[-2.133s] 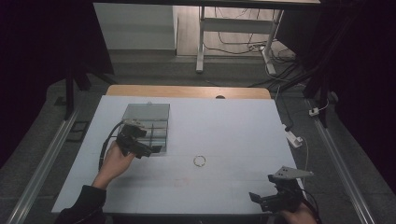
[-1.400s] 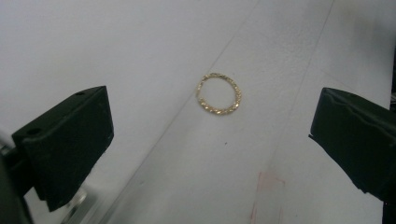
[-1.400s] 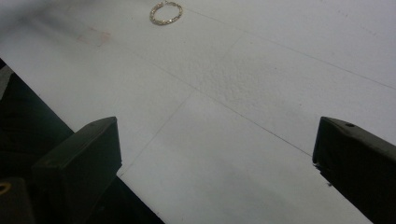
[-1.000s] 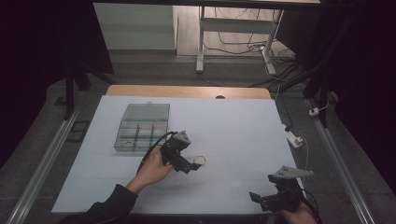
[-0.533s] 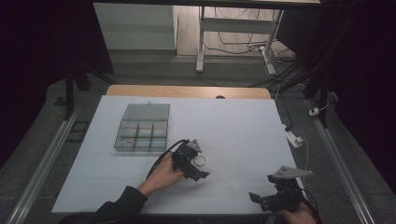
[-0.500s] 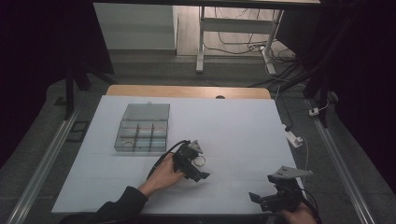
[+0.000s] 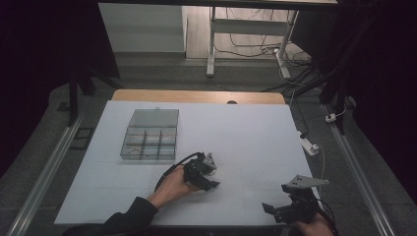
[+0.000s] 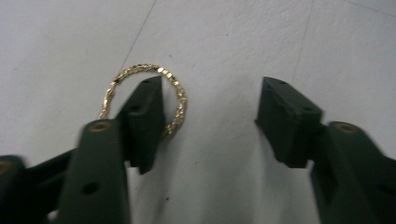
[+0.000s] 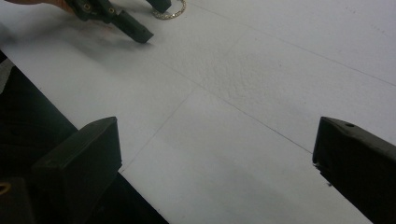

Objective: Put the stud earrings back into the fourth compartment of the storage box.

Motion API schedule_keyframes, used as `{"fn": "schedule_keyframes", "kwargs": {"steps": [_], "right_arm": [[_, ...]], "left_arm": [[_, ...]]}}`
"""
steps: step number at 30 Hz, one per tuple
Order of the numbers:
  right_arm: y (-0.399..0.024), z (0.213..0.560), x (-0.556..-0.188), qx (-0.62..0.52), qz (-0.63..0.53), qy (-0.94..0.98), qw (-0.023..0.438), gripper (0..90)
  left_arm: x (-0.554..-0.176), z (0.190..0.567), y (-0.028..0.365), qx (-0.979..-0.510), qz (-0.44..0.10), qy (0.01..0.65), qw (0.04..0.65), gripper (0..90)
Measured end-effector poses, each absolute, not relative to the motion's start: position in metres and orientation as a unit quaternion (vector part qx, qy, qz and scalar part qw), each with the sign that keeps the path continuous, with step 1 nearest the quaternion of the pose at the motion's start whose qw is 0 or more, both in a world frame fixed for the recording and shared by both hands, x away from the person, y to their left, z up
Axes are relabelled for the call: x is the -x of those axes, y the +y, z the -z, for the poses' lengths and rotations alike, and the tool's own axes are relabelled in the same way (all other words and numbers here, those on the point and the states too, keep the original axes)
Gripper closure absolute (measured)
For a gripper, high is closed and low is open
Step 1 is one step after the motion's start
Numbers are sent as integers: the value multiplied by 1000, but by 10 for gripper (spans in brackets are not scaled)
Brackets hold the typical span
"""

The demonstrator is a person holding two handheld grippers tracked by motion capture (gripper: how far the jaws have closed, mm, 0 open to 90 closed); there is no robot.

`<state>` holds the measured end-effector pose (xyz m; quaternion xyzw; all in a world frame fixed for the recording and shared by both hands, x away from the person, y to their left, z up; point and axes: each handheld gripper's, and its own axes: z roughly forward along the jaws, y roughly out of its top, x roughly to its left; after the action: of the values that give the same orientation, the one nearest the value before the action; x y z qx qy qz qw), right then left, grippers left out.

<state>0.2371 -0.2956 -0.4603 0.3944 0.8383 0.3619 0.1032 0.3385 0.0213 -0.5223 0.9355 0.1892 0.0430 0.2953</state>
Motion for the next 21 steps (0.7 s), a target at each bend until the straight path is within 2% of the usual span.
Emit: {"fn": "schedule_keyframes", "kwargs": {"steps": [3, 5, 8, 21], "right_arm": [[-296, 460, -237, -394, -362, 839, 103, 12], [-295, 460, -237, -394, -361, 839, 103, 12], [-295, 460, -237, -393, -360, 839, 104, 12], [-295, 460, -237, -393, -360, 839, 105, 13]], "left_arm": [[-338, 522, 24, -934, -43, 195, 296, 590], [-338, 521, 25, -933, -45, 207, 292, 730], [-338, 522, 26, -929, -39, 216, 297, 857], [-339, 513, 32, -919, -28, 242, 309, 869]]}}
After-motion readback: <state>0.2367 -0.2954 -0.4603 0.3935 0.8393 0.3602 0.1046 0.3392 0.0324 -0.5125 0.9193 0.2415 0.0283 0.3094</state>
